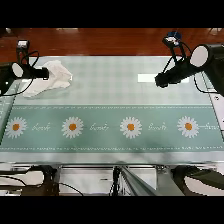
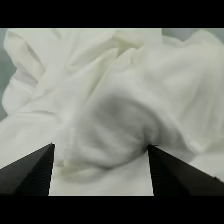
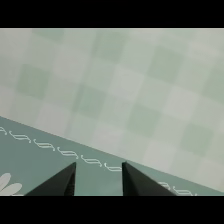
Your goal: Fold the shirts.
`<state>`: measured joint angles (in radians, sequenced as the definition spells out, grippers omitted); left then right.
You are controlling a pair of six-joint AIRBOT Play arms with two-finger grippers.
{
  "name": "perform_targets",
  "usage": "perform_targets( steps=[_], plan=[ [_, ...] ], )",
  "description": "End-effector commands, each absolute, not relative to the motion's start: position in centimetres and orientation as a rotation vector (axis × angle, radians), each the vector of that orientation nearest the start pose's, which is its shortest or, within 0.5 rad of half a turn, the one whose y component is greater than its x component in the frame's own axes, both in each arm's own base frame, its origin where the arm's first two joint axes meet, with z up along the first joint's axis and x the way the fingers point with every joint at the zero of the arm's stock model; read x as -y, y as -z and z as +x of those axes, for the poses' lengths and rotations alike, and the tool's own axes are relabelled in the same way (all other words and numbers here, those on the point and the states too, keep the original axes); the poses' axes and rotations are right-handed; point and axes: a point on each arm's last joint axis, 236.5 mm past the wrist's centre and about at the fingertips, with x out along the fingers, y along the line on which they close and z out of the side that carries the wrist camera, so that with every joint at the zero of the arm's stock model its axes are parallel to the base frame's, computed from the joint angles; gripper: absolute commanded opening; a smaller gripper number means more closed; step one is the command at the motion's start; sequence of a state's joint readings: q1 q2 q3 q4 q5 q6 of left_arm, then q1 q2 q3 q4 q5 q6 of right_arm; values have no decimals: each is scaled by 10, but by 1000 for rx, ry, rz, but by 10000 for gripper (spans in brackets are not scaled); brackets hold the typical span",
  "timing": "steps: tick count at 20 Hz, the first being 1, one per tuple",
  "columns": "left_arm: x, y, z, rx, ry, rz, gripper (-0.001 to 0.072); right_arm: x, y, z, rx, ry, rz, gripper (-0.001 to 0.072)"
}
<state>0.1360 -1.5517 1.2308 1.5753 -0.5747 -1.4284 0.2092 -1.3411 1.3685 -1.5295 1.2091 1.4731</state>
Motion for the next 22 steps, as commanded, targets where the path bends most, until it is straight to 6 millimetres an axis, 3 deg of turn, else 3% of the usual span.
perform_targets(
  steps=[1,2,3,4,5,6,8,9,11,13,14,16,18,19,22],
  plan=[
    [-74,69,516,-968,-65,42,720,-97,-55,408,-1183,-269,-173,365],
    [-74,77,514,-987,-63,41,720,-96,-54,407,-1191,-269,-174,365],
    [-74,81,512,-1000,-62,39,496,-96,-54,405,-1198,-269,-174,364],
    [-73,81,510,-1010,-60,38,166,-96,-53,404,-1204,-270,-174,364],
    [-73,75,509,-1018,-59,37,29,-96,-53,403,-1209,-270,-175,364],
    [-73,63,513,-1010,-59,38,28,-95,-53,402,-1211,-269,-176,364],
    [-75,7,531,-938,-63,44,28,-95,-53,402,-1211,-269,-176,364],
    [-70,-32,539,-882,-56,37,28,-95,-53,402,-1210,-269,-178,363],
    [-43,-129,547,-738,-4,-5,28,-84,-53,405,-1207,-241,-227,364],
    [2,-232,531,-574,102,-57,28,-64,-53,406,-1212,-182,-304,364],
    [27,-281,513,-496,158,-60,27,-53,-52,404,-1230,-154,-341,364],
    [69,-355,469,-357,252,-38,27,-34,-51,392,-1290,-102,-400,364],
    [110,-392,421,-292,356,-14,28,-20,-50,378,-1359,-60,-440,364],
    [131,-398,398,-299,420,-2,28,-14,-50,371,-1387,-42,-455,364],
    [198,-386,334,-390,640,56,28,0,-51,360,-1443,1,-490,364]
  ],
)
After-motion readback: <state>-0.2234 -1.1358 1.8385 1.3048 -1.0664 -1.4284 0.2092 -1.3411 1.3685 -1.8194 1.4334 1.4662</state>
